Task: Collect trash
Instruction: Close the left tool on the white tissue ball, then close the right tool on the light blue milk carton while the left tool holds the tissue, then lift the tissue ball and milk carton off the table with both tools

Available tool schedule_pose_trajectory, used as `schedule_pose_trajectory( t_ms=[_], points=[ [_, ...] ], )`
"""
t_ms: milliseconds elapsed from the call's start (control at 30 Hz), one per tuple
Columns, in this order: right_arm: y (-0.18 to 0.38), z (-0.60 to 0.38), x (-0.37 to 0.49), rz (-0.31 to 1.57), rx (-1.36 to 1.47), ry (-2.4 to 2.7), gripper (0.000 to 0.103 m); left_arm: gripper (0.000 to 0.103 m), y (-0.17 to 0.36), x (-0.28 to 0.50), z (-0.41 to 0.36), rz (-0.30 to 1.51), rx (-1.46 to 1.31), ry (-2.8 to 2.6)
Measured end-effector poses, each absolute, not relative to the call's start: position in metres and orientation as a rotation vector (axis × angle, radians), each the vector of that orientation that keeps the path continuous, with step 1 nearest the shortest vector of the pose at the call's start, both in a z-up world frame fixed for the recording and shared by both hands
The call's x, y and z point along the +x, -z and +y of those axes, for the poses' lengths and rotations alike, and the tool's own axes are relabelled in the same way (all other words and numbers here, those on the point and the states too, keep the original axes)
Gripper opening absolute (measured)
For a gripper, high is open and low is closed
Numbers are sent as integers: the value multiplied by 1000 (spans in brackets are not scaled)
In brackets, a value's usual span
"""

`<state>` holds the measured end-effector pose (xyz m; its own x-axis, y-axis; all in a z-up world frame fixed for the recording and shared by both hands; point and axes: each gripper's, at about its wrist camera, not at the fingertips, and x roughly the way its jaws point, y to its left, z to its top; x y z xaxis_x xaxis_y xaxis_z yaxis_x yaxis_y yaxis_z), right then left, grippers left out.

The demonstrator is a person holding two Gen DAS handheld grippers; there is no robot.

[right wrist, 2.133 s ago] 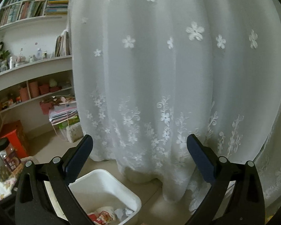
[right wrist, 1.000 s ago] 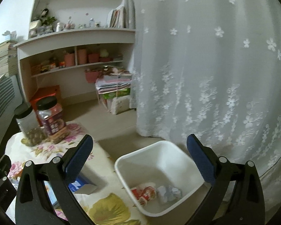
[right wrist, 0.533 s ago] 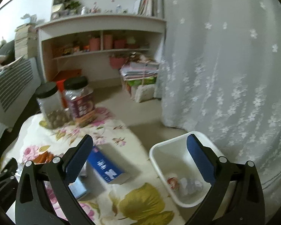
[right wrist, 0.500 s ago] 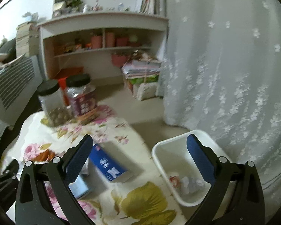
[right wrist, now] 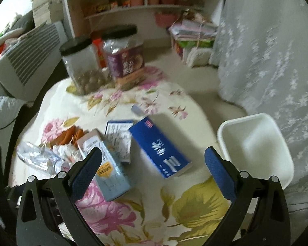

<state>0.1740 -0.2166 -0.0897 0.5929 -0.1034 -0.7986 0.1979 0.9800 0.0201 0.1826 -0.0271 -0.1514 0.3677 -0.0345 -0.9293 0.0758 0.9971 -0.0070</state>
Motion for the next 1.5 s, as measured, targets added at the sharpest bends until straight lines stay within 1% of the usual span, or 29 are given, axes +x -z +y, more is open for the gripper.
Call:
schedule_pose_trajectory(
  t_ms=[100, 133, 167, 200, 233, 267, 333, 433, 767, 800, 833, 867, 933, 1000, 1033, 1100, 1500],
  points=[
    [98, -211, 181, 948, 103, 157, 96, 88, 162, 186, -32, 1195, 82, 72],
    [100, -210, 182, 953, 101, 150, 96, 82, 165, 186, -31, 1197, 80, 73],
    [103, -207, 185, 963, 100, 139, 96, 79, 167, 187, -30, 1201, 76, 75],
    [104, -205, 186, 968, 100, 130, 96, 70, 169, 188, -28, 1207, 73, 79],
    [107, -201, 188, 978, 99, 118, 96, 57, 172, 189, -26, 1217, 76, 85],
    [109, -200, 189, 985, 99, 110, 96, 51, 174, 189, -25, 1226, 83, 87],
    [115, -192, 193, 1007, 82, 86, 96, 47, 174, 188, -19, 1235, 61, 114],
    [123, -179, 198, 1024, 36, 60, 96, 45, 163, 183, -7, 1225, 41, 107],
    [147, -147, 211, 1056, -32, 16, 96, 45, 107, 157, 50, 1112, -105, 28],
    [149, -145, 212, 1061, -31, 12, 93, 45, 103, 156, 54, 1101, -115, 20],
    [152, -143, 213, 1074, -35, 5, 86, 45, 100, 154, 58, 1093, -123, 15],
    [156, -140, 214, 1088, -42, -3, 83, 45, 98, 157, 61, 1087, -134, 10],
    [162, -135, 215, 1107, -60, -18, 65, 45, 97, 158, 66, 1083, -147, 3],
    [161, -131, 213, 1091, -89, -11, 62, 45, 97, 159, 69, 1083, -154, -4],
    [160, -129, 212, 1089, -90, -17, 57, 45, 96, 158, 71, 1083, -156, -6],
    [156, -128, 210, 1082, -81, -22, 55, 45, 95, 158, 72, 1076, -161, -14],
    [113, -142, 201, 990, 115, -100, 55, 45, 71, 158, 68, 969, -179, -41]
  ],
)
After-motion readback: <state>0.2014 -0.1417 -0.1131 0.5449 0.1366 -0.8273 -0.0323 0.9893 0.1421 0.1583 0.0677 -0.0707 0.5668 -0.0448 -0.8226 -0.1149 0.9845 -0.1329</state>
